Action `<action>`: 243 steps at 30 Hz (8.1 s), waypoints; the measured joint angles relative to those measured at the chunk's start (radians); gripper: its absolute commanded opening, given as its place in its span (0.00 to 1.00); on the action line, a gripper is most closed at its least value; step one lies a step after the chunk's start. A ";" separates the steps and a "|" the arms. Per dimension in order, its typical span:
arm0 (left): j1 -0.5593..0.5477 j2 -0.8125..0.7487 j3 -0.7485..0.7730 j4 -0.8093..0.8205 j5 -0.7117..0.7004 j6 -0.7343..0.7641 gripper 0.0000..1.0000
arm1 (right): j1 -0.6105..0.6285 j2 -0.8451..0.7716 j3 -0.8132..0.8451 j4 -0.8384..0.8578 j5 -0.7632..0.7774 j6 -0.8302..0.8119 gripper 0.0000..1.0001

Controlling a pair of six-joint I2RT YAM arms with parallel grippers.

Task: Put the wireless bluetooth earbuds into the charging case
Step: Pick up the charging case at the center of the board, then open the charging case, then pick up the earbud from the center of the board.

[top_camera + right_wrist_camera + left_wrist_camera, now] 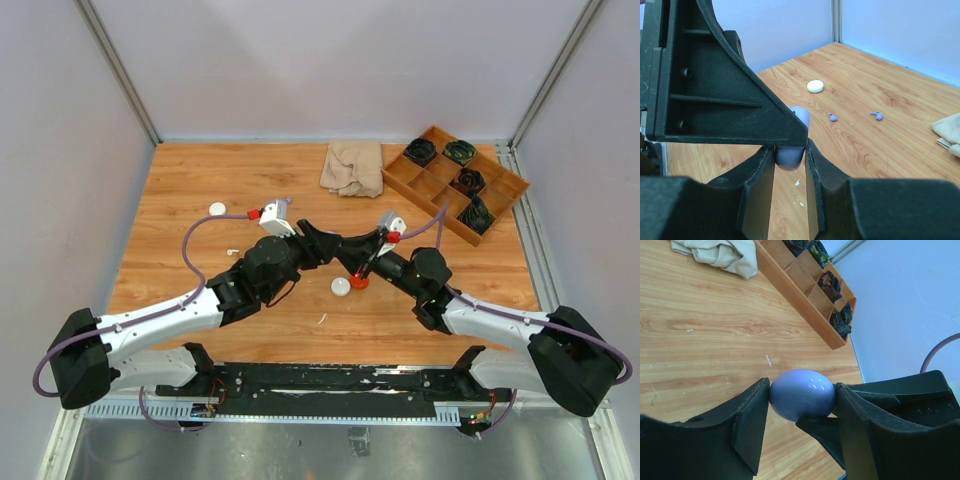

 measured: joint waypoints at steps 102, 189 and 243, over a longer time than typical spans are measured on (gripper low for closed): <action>0.269 -0.173 -0.110 0.187 1.003 0.576 0.57 | -0.208 -0.056 0.100 -0.119 -0.737 0.165 0.01; 0.768 0.796 0.518 -0.410 0.516 0.639 0.70 | -0.206 -0.114 0.015 -0.483 -0.454 -0.201 0.01; 0.732 0.864 0.644 -0.646 0.344 0.524 0.42 | -0.206 -0.082 0.016 -0.505 -0.455 -0.201 0.01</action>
